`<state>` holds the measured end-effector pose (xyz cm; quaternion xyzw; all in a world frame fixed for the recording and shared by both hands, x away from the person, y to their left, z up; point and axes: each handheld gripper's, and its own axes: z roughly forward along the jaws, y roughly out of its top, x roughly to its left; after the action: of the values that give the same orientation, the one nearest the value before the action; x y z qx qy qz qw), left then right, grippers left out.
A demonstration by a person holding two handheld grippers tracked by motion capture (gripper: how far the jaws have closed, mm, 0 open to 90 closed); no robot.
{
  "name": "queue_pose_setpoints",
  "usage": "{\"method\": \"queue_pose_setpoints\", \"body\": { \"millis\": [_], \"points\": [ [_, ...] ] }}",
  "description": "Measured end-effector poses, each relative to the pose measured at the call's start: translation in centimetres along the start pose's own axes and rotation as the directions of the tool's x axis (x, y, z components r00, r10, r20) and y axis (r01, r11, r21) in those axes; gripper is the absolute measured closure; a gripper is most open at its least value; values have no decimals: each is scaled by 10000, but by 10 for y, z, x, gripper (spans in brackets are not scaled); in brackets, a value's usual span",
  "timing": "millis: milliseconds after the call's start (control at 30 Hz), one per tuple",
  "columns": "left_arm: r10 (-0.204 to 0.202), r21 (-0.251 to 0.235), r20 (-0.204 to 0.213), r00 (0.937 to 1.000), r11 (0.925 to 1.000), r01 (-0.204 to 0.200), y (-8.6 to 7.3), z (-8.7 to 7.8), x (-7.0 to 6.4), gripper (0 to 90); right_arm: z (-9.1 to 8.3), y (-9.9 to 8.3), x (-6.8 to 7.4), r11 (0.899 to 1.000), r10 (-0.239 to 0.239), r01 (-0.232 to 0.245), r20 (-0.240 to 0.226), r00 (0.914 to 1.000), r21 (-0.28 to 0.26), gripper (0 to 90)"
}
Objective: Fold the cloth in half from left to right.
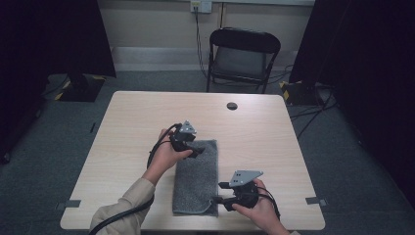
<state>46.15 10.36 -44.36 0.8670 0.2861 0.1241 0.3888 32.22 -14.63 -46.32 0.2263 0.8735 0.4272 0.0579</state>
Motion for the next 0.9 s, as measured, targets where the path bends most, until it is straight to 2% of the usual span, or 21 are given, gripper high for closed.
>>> {"method": "queue_pose_setpoints", "body": {
  "millis": [200,433,600,900],
  "points": [
    [-161,-29,51,9999,9999,161,-13,-6,2,291,6,1,-4,9999,-46,45,144,9999,90,384],
    [-163,-59,-38,9999,9998,163,-27,-14,2,262,7,6,-10,9999,-98,93,419,9991,101,304],
    [-272,10,-34,9996,9996,272,-37,-19,3,262,7,7,-12,9997,-141,131,513,9986,203,294],
    [-219,118,38,9998,9997,219,-46,-27,4,242,11,7,-15,9997,-68,56,465,9989,253,273]
  ]
}}
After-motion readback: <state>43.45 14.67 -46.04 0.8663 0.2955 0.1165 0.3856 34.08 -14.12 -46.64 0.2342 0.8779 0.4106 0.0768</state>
